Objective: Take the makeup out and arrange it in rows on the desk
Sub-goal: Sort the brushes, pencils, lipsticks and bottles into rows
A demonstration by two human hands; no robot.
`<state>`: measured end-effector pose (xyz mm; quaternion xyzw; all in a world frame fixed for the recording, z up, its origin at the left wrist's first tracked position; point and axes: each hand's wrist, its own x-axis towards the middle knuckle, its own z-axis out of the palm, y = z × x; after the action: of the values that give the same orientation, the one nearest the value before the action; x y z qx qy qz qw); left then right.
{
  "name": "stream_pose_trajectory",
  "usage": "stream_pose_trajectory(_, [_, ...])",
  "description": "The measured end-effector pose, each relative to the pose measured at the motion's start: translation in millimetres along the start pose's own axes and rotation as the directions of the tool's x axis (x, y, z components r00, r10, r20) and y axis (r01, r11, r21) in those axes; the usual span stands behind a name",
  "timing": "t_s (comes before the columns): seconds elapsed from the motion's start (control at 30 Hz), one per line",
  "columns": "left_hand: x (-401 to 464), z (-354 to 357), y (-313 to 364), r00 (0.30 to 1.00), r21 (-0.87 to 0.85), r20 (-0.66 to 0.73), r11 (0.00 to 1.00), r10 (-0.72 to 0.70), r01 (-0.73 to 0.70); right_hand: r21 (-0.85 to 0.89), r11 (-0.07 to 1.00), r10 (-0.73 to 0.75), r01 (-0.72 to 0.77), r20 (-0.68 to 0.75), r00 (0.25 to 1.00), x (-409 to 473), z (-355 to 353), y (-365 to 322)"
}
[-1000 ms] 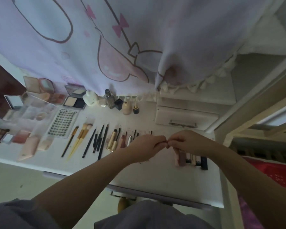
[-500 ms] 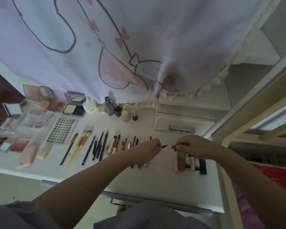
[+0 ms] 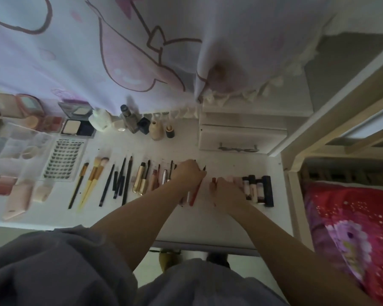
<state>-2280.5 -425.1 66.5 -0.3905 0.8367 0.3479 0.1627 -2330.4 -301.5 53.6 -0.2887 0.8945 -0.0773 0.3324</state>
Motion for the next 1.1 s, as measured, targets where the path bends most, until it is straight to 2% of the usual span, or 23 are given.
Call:
stream_pose_trajectory(0.13, [6.8,6.2,-0.3,0.999,0.219,-0.047,0.976,0.006,0.005,-0.076,0.997,0.003,-0.008,-0.059,0.998,7.4,19.5,-9.4])
stream_pose_trajectory(0.23, [10.5,8.0,-4.2,0.998,0.29,-0.059,0.957,0.035,-0.016,-0.122,0.992,-0.01,0.004,-0.045,0.999,11.7,28.4,-13.3])
stream_pose_trajectory(0.4, [10.7,4.3,-7.5,0.989,0.312,-0.113,0.948,0.095,-0.056,-0.161,0.985,-0.06,0.06,0.01,0.998,15.7,19.2,-4.8])
stream_pose_trajectory(0.53, [3.9,9.3,6.6,0.954,0.228,-0.22,0.962,0.202,-0.151,-0.046,0.999,-0.023,0.02,-0.078,0.997,23.0,-29.3,23.2])
stream_pose_trajectory(0.63, [-10.0,43.9,23.1,0.952,0.166,-0.138,0.954,0.273,-0.249,0.012,1.0,0.025,-0.025,-0.024,0.999,28.2,-57.2,41.8])
stream_pose_trajectory(0.7, [-16.6,71.6,32.3,0.967,0.144,-0.04,0.959,0.253,-0.244,0.047,0.999,0.012,-0.013,0.031,0.999,30.2,-62.3,45.8])
stream_pose_trajectory(0.77, [-15.9,89.5,37.0,0.984,0.138,-0.002,0.974,0.179,-0.177,0.042,0.999,-0.025,0.023,0.046,0.999,32.5,-59.9,45.8])
stream_pose_trajectory(0.97, [-8.9,95.0,36.6,1.0,0.121,-0.018,0.993,0.001,0.002,-0.016,0.994,-0.105,0.105,0.038,0.994,37.3,-52.0,48.3])
stream_pose_trajectory(1.1, [-16.5,90.2,41.6,0.999,0.051,-0.047,0.999,-0.013,0.015,0.004,0.99,-0.139,0.139,0.038,0.99,35.4,-54.4,48.1])
